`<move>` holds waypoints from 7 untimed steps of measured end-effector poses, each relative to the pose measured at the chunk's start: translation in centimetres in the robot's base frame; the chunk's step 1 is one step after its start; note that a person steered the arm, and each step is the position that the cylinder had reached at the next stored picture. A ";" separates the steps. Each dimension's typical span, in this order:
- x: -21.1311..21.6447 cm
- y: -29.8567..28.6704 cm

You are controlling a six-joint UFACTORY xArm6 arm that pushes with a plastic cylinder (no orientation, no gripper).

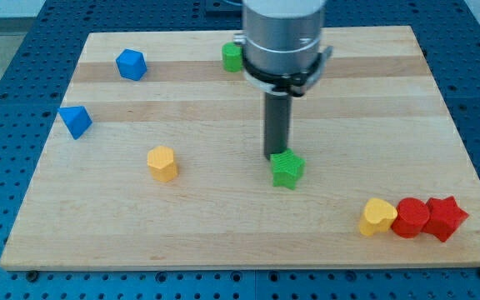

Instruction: Push the green star to the top of the red circle

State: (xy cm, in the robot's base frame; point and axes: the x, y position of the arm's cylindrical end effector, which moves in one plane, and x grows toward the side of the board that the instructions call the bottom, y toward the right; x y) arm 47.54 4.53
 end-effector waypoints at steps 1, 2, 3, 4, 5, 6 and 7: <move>0.6 3.6; 1.1 5.5; 0.1 5.3; -5.2 2.0; -5.4 -2.3; -0.2 -5.0; 1.9 -4.6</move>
State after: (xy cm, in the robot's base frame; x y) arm 49.40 -0.03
